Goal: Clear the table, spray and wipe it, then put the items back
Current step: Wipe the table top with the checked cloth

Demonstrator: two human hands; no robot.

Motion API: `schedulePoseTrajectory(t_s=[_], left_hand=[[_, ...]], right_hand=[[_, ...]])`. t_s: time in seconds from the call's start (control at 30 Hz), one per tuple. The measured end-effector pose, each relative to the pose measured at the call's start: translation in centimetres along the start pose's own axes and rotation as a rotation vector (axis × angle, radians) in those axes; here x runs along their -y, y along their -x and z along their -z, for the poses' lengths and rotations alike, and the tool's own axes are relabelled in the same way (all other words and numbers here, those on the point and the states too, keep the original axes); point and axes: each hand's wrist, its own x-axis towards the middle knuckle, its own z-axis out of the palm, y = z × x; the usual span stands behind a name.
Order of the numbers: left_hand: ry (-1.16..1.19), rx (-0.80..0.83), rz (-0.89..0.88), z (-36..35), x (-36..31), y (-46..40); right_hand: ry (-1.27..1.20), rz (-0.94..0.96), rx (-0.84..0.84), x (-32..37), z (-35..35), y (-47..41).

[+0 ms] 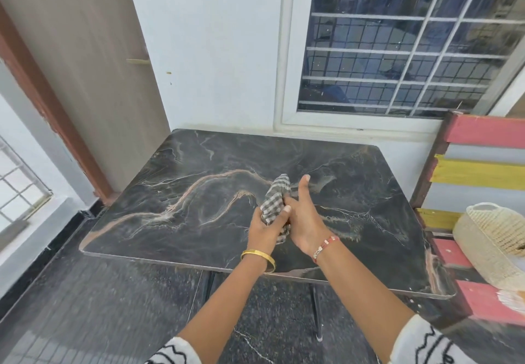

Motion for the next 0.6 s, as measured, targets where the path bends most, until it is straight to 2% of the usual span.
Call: schedulePoseTrajectory(t_s=[0.07,0.13,0.3,0.37,0.43,0.5,0.6], left_hand=[[0.117,-0.062,0.073,0.7,-0.1,-0.3],[0.199,-0.086,0.149,1.8,-0.1,-0.7],[0.244,-0.051,0.295,2.6,0.1,-1.2],[0.253,0.009,0.334,2.2,0.1,-1.1],[0.274,0.086,0.358,1.6,-0.1,-0.8],[0.299,0.163,0.388,0.4,-0.1,-0.8],[0.285,0.222,0.431,-1.5,0.2,-1.0]], right_hand=[[0.035,-0.032,0.094,0.4,0.3,0.3],[0.021,-0.072,0.116,0.9,1.3,0.4],[0.161,-0.061,-0.072,0.9,3.5,-0.1],[0.287,-0.047,-0.175,0.3,4.3,-0.4],[0.384,-0.042,-0.199,-0.3,5.2,-0.4],[0.318,-0.063,-0.181,-0.7,6.4,-0.3],[0.044,-0.084,-0.099,-0.8,8.4,0.5]])
